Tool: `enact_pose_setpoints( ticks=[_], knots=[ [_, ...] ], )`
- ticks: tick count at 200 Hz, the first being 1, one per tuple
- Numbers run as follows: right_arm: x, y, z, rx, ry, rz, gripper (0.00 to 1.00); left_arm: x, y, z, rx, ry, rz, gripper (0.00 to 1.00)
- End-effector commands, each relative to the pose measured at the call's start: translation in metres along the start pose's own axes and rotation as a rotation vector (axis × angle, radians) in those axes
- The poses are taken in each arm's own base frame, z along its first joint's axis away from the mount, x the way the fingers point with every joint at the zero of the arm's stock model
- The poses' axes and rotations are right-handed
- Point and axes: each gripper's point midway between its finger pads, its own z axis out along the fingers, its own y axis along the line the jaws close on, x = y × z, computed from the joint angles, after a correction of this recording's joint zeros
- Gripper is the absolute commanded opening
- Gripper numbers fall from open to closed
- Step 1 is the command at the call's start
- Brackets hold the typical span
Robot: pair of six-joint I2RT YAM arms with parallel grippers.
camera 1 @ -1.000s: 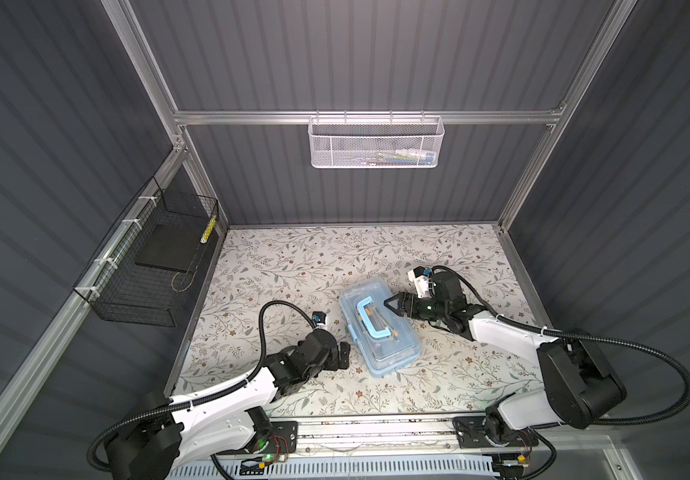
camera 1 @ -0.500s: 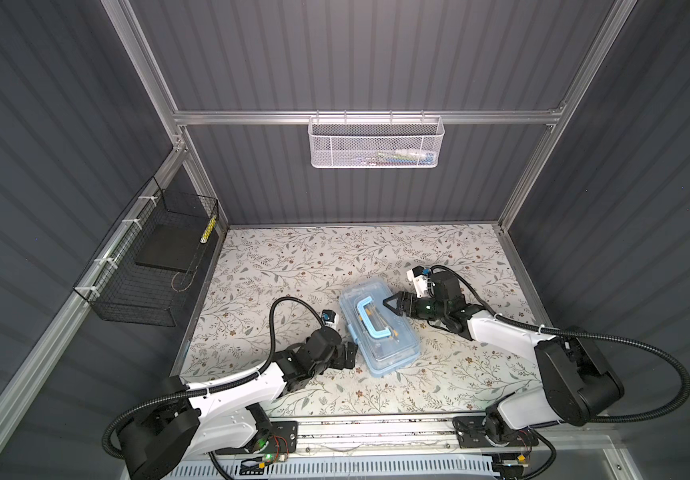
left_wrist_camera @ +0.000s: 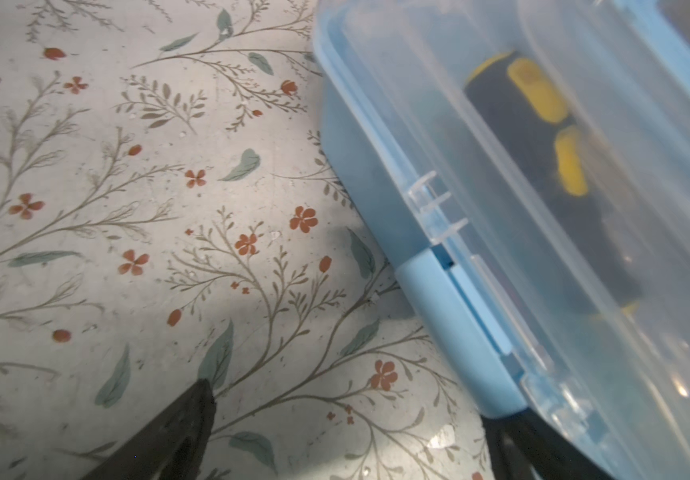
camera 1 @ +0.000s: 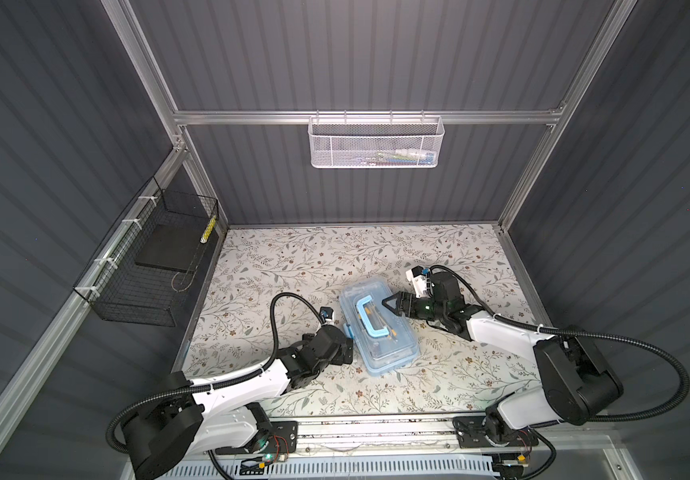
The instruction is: Pack the tool kit
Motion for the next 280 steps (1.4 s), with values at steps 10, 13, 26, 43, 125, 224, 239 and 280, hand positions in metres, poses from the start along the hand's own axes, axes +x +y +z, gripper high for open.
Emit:
enact_pose_setpoints(
  ticks=[10, 13, 26, 43, 125, 224, 239, 280],
  knots=[
    [0.026, -0.024, 0.003, 0.084, 0.074, 0.038, 0.8, 0.01, 0.041, -0.009, -0.167, 0.001, -0.105, 1.0],
    [0.027, -0.024, 0.003, 0.084, 0.076, 0.039, 0.8, 0.011, 0.042, -0.01, -0.17, 0.004, -0.109, 1.0],
    [0.025, -0.023, 0.004, 0.08, 0.074, 0.034, 0.8, 0.017, 0.047, -0.013, -0.187, 0.023, -0.124, 1.0],
    [0.025, -0.023, 0.005, 0.083, 0.077, 0.031, 0.8, 0.02, 0.048, -0.015, -0.194, 0.051, -0.133, 1.0],
    [0.023, -0.019, 0.005, 0.08, 0.09, 0.008, 0.8, -0.01, 0.014, -0.023, -0.024, -0.006, -0.173, 0.87],
    [0.023, -0.017, 0.005, 0.076, 0.086, 0.002, 0.8, -0.031, 0.0, 0.008, 0.1, 0.033, -0.249, 0.62],
    [0.023, -0.017, 0.005, 0.075, 0.085, 0.002, 0.8, -0.029, -0.004, 0.012, 0.122, 0.039, -0.258, 0.61],
    [0.023, -0.017, 0.005, 0.077, 0.087, -0.001, 0.8, -0.022, -0.007, 0.019, 0.122, 0.073, -0.233, 0.46]
  ],
)
